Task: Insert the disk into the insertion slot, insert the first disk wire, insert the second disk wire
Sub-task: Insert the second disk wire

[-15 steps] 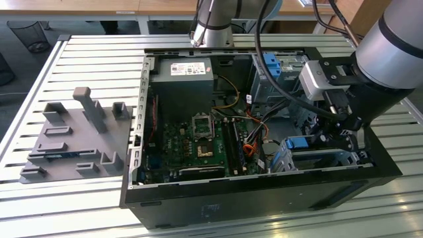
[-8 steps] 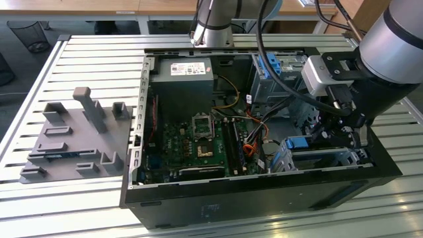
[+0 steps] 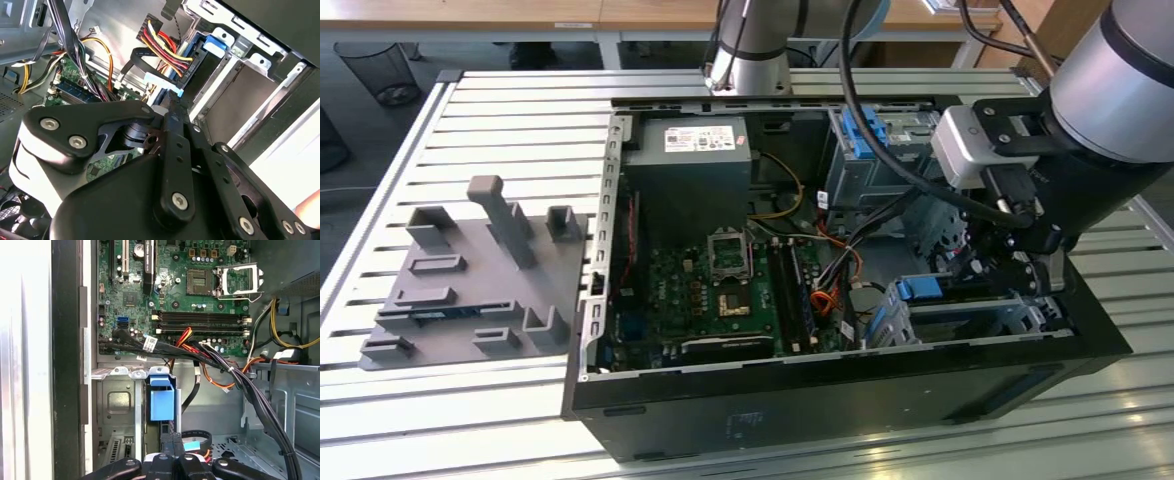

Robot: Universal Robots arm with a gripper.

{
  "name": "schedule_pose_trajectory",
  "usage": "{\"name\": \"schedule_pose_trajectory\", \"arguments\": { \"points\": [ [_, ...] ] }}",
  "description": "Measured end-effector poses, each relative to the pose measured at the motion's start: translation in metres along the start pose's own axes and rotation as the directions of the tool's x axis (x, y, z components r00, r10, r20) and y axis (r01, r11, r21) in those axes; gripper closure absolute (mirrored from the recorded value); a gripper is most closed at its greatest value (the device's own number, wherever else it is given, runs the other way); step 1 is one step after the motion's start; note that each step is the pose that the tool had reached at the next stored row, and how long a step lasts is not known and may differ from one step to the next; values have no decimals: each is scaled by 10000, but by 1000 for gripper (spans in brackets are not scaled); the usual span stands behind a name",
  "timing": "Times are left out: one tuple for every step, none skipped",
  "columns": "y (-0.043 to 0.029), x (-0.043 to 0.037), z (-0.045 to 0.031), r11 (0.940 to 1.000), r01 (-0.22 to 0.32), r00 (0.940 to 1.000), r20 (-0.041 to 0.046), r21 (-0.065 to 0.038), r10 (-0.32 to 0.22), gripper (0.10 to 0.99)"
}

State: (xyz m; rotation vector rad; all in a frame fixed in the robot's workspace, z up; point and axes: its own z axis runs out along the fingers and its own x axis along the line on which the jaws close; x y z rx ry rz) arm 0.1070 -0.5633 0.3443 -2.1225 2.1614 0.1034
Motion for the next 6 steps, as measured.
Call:
{"name": "schedule_pose_trajectory", "arguments": {
  "points": [
    [0, 0, -4, 10000, -1, 10000, 1, -3, 1, 980],
    [-1, -1, -9, 10000, -1, 10000, 0, -5, 1, 980],
    [-1, -2, -14, 10000, -1, 10000, -1, -8, 1, 980],
    [-1, -3, -19, 10000, -2, 10000, -1, -9, 2, 980],
    [-1, -3, -22, 10000, -2, 10000, 0, -9, 2, 980],
    [-1, -3, -22, 10000, -2, 10000, 2, -10, 2, 980]
  ]
}}
